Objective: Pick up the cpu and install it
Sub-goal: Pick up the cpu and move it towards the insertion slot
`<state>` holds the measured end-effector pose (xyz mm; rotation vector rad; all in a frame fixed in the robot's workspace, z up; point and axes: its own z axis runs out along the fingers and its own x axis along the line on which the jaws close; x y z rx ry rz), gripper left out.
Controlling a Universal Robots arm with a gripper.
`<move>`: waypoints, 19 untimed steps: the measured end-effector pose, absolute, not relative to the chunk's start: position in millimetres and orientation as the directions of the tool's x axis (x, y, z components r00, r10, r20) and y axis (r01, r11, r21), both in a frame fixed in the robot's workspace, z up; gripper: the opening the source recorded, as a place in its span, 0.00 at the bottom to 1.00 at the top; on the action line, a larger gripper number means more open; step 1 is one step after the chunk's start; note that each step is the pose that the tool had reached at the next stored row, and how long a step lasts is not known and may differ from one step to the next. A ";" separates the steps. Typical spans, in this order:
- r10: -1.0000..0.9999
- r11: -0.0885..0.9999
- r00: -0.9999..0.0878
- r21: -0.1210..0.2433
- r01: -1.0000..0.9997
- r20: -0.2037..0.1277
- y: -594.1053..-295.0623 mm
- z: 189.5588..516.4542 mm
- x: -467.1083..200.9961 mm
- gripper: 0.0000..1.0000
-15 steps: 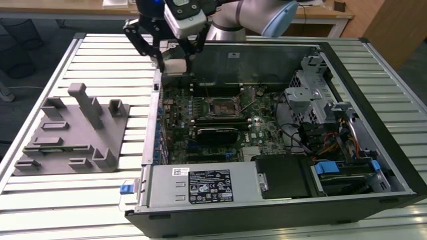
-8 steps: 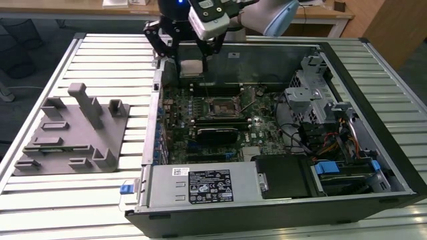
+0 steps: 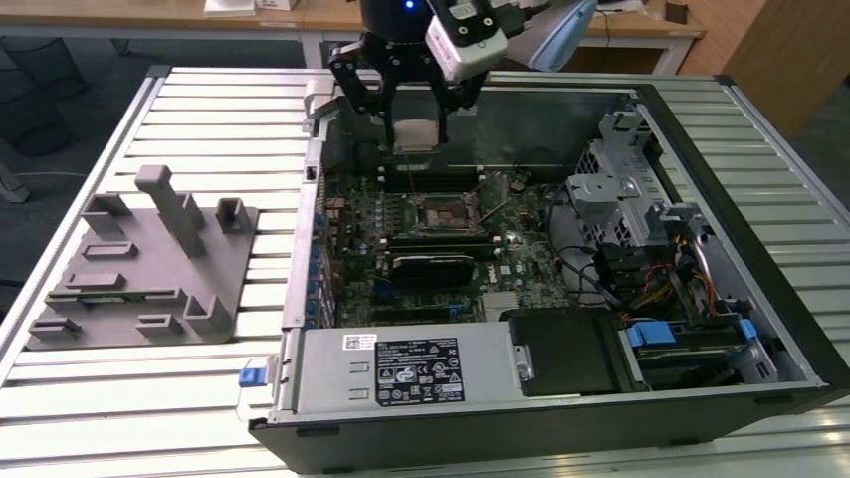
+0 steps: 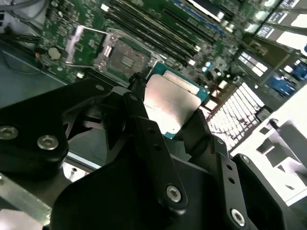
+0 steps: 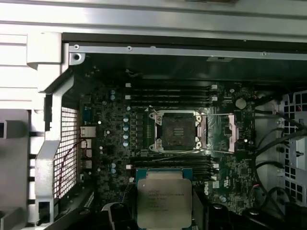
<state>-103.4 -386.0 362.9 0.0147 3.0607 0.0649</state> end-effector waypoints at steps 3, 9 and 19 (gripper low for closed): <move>0.012 0.999 -0.997 0.043 0.008 -0.080 -385.1 362.7 -95.5 0.55; 0.010 0.999 -0.997 0.043 0.006 -0.080 -384.6 362.7 -92.5 0.55; 0.009 0.999 -0.997 0.043 0.006 -0.073 -384.2 349.3 -80.4 0.55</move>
